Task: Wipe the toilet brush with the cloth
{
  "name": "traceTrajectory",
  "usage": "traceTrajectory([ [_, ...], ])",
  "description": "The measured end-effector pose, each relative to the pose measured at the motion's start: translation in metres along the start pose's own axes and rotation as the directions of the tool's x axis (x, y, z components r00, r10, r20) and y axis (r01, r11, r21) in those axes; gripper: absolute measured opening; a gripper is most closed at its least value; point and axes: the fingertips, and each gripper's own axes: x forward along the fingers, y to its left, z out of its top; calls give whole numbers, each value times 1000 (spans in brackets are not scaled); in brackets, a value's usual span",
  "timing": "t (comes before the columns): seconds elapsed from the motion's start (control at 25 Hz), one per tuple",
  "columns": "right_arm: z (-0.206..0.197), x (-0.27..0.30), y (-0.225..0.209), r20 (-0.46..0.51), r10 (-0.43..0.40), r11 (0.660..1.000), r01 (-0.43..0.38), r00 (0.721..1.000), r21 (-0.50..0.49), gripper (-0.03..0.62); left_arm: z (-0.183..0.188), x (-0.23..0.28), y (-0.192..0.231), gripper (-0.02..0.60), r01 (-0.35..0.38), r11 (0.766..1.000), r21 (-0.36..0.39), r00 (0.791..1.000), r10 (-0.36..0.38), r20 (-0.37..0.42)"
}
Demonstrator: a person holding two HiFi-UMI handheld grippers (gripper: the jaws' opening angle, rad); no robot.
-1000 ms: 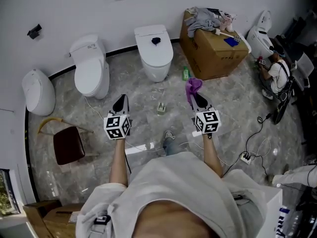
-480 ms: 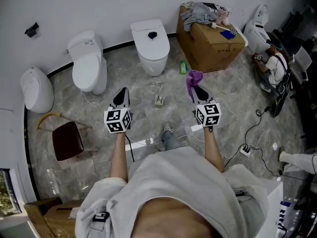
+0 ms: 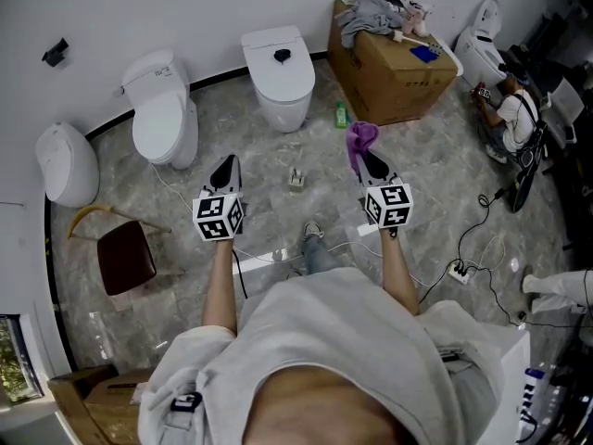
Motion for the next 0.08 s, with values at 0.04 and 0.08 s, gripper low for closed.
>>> traceTrajectory([
  [0.04,-1,0,0,-2,-1,1000,1,1000,2,67,0,1,0,21,1,1000,0,1000,-1,-2],
  [0.08,-2,0,-1,-4,-1,1000,1,1000,3,67,-1,2,-1,21,2,1000,0,1000,-2,-4],
])
